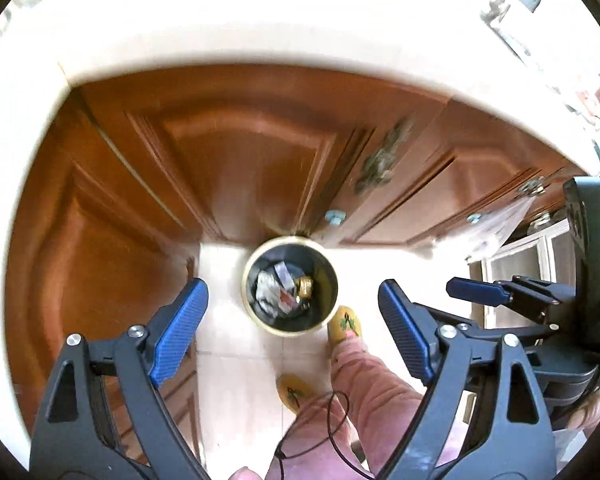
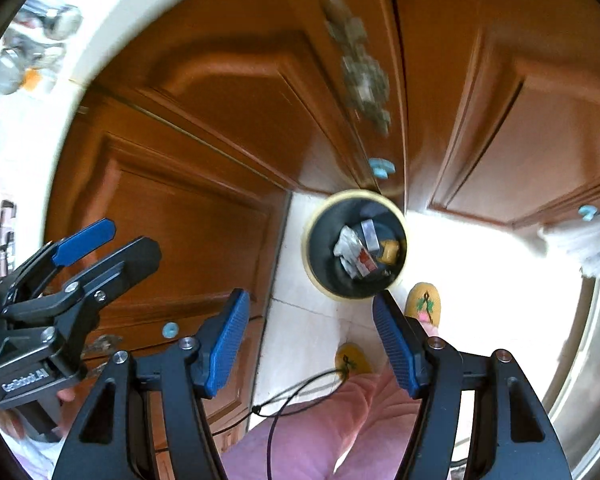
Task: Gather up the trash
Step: 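Raise both tools back up to the trash pile on the counter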
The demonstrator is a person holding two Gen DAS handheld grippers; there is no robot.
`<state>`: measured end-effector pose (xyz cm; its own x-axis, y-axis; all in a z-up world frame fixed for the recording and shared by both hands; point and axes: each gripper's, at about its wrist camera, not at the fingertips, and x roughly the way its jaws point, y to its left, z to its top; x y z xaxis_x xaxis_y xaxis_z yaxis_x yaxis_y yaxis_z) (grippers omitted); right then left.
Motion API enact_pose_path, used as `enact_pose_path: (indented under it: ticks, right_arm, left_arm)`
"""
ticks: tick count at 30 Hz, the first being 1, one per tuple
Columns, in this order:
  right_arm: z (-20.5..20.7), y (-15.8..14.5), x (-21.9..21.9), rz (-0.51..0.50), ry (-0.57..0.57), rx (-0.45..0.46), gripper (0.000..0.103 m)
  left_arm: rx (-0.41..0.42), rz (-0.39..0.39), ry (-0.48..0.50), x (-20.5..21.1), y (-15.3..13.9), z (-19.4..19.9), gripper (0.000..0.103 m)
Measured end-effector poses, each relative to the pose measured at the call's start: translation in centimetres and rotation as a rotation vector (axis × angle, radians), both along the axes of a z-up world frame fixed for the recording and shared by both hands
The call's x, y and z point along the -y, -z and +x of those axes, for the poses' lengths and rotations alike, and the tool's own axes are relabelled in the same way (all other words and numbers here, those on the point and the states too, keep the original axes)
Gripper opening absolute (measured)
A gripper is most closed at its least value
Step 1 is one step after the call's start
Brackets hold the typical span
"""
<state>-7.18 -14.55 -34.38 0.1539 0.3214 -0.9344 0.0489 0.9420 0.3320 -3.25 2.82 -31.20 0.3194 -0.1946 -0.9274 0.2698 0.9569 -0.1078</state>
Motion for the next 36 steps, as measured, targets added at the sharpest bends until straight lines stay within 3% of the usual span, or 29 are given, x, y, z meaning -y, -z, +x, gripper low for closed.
enact_pose_path:
  ticks: [7, 13, 19, 27, 36]
  right_arm:
    - [-1.9, -9.5, 0.0, -0.014, -0.02, 0.155, 0.065]
    - [-3.5, -17.2, -0.4, -0.057, -0.036, 0.31, 0.065]
    - [-3.7, -23.9, -0.6, -0.101, -0.061, 0.434, 0.066]
    - [-2.3, -31.0, 0.1, -0.121, -0.046, 0.541, 0.068]
    - [6.1, -34.5, 3.0, -0.107, -0.053, 0.567, 0.068]
  left_arm:
    - [0.134, -0.024, 0.054, 0.1, -9.7, -1.7, 0.085]
    - [0.305, 0.058, 0.1, 0.8, -17.7, -3.5, 0.085]
    - [0.393, 0.073, 0.086, 1.2, -23.6, -3.6, 0.085]
    - [0.466, 0.068, 0.056, 1.6, -29.4, -1.3, 0.085]
    - [0.421, 0.046, 0.049, 3.5, -30.4, 6.6, 0.085]
